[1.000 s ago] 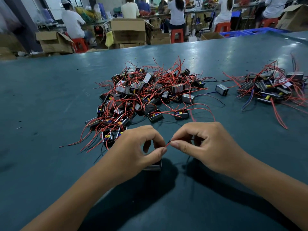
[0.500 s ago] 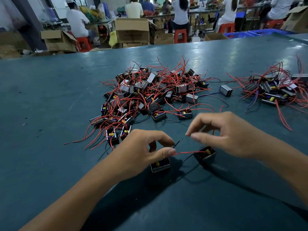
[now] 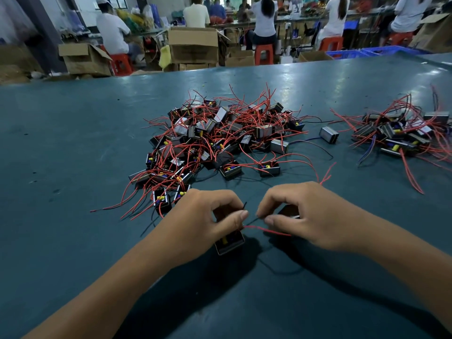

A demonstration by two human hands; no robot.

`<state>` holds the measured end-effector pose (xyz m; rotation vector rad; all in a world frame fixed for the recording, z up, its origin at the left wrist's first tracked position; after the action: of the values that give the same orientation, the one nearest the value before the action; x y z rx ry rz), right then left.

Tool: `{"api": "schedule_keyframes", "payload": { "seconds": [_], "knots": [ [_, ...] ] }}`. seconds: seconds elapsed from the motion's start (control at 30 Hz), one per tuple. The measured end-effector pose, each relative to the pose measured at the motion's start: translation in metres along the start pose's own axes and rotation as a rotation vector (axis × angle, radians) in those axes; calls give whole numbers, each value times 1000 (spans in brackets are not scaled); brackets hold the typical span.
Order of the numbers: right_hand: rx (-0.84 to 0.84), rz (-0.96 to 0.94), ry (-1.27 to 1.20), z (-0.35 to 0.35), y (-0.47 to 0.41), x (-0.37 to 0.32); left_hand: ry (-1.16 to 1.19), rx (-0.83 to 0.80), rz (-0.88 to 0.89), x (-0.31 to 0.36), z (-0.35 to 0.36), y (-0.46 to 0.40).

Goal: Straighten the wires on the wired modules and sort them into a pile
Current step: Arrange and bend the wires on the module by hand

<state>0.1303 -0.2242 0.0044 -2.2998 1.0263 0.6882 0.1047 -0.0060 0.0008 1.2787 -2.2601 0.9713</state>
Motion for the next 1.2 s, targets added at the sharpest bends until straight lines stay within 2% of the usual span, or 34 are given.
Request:
{"api": "schedule_keyframes", "payload": {
  "seconds": [0.23,0.43,0.67,0.87,1.07,1.2],
  "knots": [
    [87,64,-53,5,2,1,-5,8,-45,3,2,-1],
    [137,93,-100,5,3,2,40,40,-173,-4,2,0],
    [246,150,-230,11,2,-1,13,56,-122,3,7,-1],
    [237,221,-464,17,1,-4,2,105,-60,11,7,-3],
    [319,229,-412,22,2,-4,26,115,-117,6,11,-2],
    [343,241,-496,27,3,-5,85,122,-170,4,15,-1]
  ]
}}
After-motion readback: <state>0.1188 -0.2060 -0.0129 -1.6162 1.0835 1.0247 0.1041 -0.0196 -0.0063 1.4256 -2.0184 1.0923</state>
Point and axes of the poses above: each hand's wrist, its own y-axis away from the middle knuckle, its own z-axis out of the palm, x = y × z, the point moved 2 cm from there along -y, towards the middle knuckle, and after that the axes turned 6 degrees about x, right-handed, at the moved point
